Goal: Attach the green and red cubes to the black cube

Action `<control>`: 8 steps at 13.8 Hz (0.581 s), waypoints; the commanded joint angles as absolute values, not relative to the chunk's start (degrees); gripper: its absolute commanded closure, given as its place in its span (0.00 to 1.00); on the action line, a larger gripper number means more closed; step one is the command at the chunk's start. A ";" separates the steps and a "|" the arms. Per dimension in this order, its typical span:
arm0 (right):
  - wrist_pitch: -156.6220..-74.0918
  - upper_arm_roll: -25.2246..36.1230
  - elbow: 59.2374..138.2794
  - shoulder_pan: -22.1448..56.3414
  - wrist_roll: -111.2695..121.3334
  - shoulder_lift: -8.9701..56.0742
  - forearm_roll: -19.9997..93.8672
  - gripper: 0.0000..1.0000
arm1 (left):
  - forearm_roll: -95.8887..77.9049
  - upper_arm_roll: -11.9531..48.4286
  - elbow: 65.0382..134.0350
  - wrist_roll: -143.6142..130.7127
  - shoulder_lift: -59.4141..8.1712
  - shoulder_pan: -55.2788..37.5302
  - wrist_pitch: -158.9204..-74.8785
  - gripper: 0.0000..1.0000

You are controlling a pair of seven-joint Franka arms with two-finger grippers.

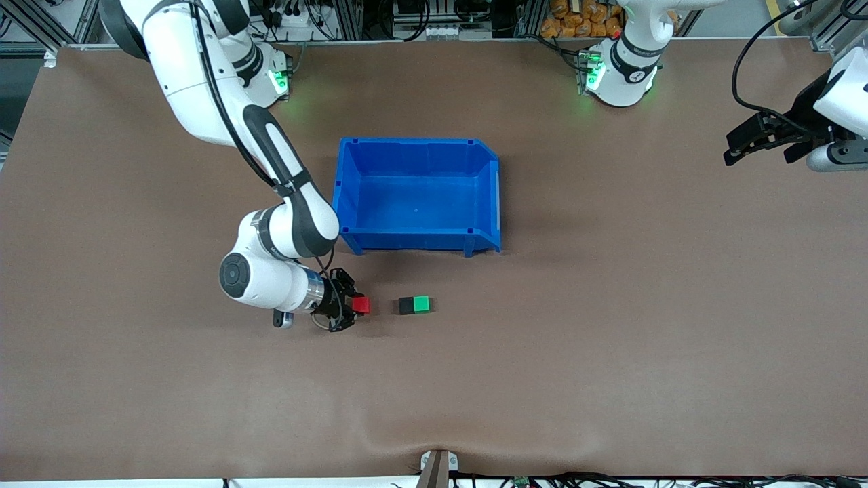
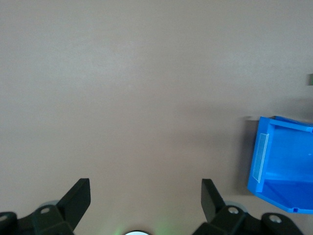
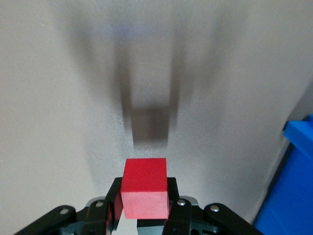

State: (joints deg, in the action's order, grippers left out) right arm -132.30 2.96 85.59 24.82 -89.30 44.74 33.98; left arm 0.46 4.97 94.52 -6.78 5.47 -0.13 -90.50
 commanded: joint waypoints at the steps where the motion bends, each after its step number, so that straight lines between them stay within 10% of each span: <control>1: -132.45 3.34 81.31 26.45 -92.36 47.90 35.95 1.00 | -0.44 5.19 94.13 -5.98 5.27 0.18 -90.88 0.00; 8: -133.59 3.34 80.51 27.33 -94.13 48.69 36.12 1.00 | -0.44 5.19 94.04 -5.89 5.27 0.18 -90.88 0.00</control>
State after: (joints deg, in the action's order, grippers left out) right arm -132.70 2.96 82.56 26.51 -93.01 47.31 34.86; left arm 0.45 5.00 94.52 -6.78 5.46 -0.14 -90.56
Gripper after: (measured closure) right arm 0.604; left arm 0.000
